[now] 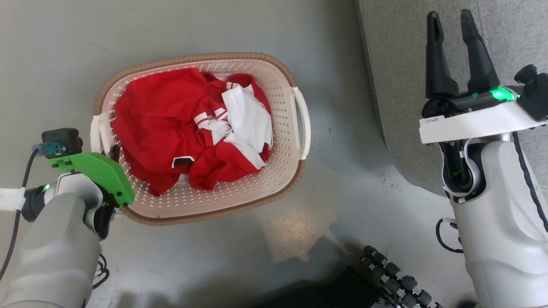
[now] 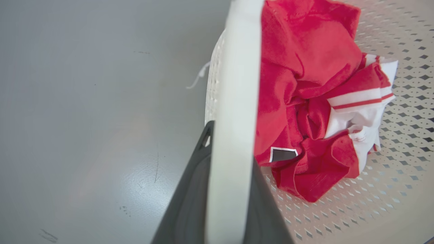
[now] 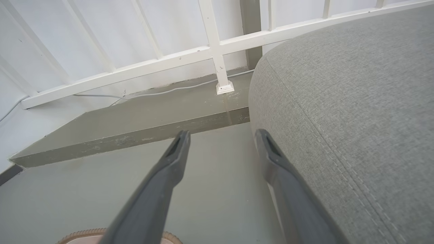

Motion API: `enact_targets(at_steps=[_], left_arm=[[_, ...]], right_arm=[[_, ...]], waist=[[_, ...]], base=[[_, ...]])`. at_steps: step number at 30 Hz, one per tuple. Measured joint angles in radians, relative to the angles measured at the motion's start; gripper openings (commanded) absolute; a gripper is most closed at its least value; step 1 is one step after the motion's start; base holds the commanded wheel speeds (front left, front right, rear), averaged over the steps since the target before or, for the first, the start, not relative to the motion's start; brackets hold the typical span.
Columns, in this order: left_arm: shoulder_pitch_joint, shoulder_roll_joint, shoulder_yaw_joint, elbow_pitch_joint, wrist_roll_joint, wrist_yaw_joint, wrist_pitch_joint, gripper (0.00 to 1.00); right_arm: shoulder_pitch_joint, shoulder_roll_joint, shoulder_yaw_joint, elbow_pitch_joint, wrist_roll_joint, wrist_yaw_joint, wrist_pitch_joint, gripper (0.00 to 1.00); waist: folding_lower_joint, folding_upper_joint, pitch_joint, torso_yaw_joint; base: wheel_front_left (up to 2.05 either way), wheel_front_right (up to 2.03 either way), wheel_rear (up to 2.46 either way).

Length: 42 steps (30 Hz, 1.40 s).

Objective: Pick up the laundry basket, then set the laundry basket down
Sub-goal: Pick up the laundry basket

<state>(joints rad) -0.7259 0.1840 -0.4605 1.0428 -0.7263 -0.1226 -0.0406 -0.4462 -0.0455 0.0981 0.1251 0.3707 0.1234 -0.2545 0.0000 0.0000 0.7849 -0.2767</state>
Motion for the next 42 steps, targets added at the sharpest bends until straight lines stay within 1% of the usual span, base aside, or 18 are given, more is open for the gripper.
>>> enact_targets(at_steps=[4,12,20,21,22,23,24,25,26,30,42], left_arm=[[-0.004,0.006,0.002,0.038,0.003,0.000,-0.016,0.00],[-0.007,-0.012,0.023,0.077,-0.018,0.000,-0.027,0.00],[-0.016,-0.017,0.019,0.112,-0.018,0.000,-0.033,0.00],[-0.016,-0.017,0.018,0.115,-0.018,0.000,-0.033,0.17],[-0.018,-0.017,0.018,0.116,-0.018,-0.001,-0.036,0.37],[-0.021,-0.019,0.018,0.116,-0.018,-0.002,-0.037,0.46],[-0.025,-0.021,0.018,0.118,-0.018,-0.002,-0.037,0.74],[-0.028,-0.023,0.018,0.121,-0.018,-0.002,-0.036,0.95],[-0.031,-0.026,0.018,0.125,-0.018,-0.002,-0.036,1.00],[-0.036,-0.038,0.019,0.138,-0.020,-0.002,-0.035,1.00],[-0.036,-0.045,0.005,0.155,-0.028,-0.002,-0.060,1.00]], right_arm=[[0.000,0.000,0.003,0.003,0.000,0.000,0.000,1.00],[0.000,0.000,0.009,0.007,0.000,0.000,0.000,1.00],[0.000,0.000,0.015,0.011,0.000,0.000,0.000,1.00],[0.000,0.000,0.015,0.011,0.000,0.000,0.000,1.00],[0.000,0.000,0.015,0.012,0.000,0.000,0.000,1.00],[0.000,0.000,0.015,0.012,0.000,0.000,0.000,1.00],[0.000,0.000,0.015,0.012,0.000,0.000,0.000,1.00],[0.000,0.000,0.015,0.013,0.000,0.000,0.000,1.00],[0.000,0.000,0.015,0.013,0.000,0.000,0.000,1.00],[0.000,0.000,0.016,0.016,0.000,0.000,0.000,1.00],[0.000,0.000,0.012,0.034,0.000,0.000,0.000,1.00]], waist=[[0.0000,0.0000,-0.007,0.002],[0.0000,0.0000,-0.020,0.003],[0.0000,0.0000,-0.029,0.003],[0.0000,0.0000,-0.030,0.003],[0.0000,0.0000,-0.031,0.003],[0.0000,0.0000,-0.033,0.003],[0.0000,0.0000,-0.033,0.004],[0.0000,0.0000,-0.034,0.004],[0.0000,0.0000,-0.035,0.004],[0.0000,0.0000,-0.038,0.006],[0.0000,0.0000,-0.075,0.017]], base=[[0.00,0.00,0.00],[0.00,0.00,0.00],[0.00,0.00,0.00],[0.00,0.00,0.00],[0.00,0.00,0.00],[0.00,0.00,0.00],[0.00,0.00,0.00],[0.00,0.00,0.00],[0.00,0.00,0.00],[0.00,0.00,0.00],[0.00,0.00,0.00]])
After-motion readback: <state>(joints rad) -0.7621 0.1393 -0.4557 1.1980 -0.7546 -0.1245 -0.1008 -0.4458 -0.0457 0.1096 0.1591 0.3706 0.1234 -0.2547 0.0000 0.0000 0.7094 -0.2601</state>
